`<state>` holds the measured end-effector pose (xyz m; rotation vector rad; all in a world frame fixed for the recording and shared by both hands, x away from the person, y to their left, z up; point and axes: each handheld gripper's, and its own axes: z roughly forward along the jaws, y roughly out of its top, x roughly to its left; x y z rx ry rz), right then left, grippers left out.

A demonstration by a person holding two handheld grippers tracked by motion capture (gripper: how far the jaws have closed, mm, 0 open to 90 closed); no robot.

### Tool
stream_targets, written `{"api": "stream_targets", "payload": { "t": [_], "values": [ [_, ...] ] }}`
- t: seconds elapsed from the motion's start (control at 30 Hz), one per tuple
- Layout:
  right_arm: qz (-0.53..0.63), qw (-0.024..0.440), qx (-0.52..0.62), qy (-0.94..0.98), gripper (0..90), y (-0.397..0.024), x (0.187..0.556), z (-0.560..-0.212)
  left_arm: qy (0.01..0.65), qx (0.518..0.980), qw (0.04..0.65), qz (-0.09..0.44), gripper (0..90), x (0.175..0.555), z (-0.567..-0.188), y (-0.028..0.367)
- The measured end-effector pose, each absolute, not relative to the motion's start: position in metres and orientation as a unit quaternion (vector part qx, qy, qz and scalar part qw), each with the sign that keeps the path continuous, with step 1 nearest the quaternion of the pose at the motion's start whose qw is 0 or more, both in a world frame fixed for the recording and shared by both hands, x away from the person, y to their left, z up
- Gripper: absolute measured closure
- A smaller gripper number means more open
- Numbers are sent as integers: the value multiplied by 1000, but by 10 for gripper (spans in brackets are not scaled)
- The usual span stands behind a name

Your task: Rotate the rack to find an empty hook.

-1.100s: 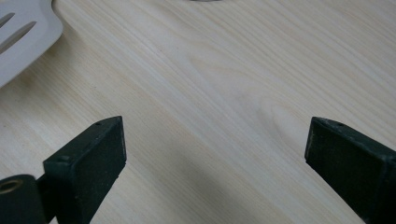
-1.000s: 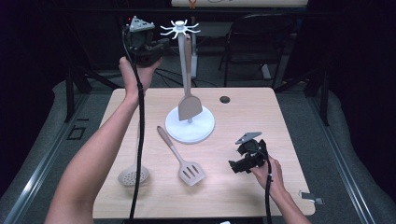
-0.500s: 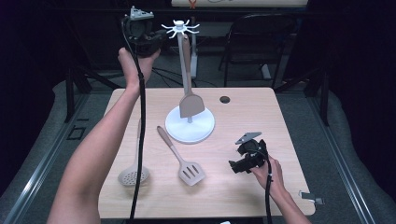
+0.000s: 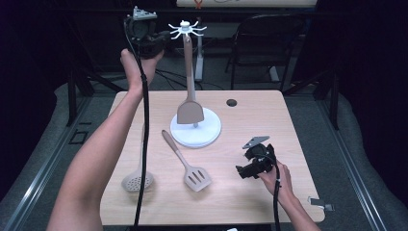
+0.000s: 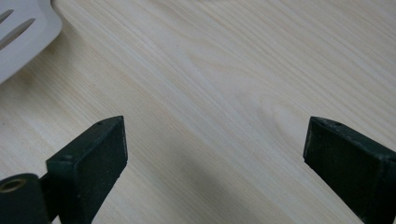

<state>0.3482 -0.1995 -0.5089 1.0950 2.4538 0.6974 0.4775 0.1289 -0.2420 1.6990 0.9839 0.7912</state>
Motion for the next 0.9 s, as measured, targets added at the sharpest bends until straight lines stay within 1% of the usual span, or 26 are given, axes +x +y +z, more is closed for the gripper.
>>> {"api": "stream_targets", "payload": {
  "t": [0.43, 0.77, 0.9],
  "values": [
    [251, 184, 392, 866, 59, -197, 347, -510, 370, 724, 488, 316, 900, 455, -250, 124],
    [246, 181, 388, 870, 59, -197, 348, -510, 359, 726, 497, 311, 900, 454, -244, 116],
    [240, 187, 386, 871, 60, -199, 348, -509, 362, 723, 497, 314, 900, 456, -242, 115]
  ]
}}
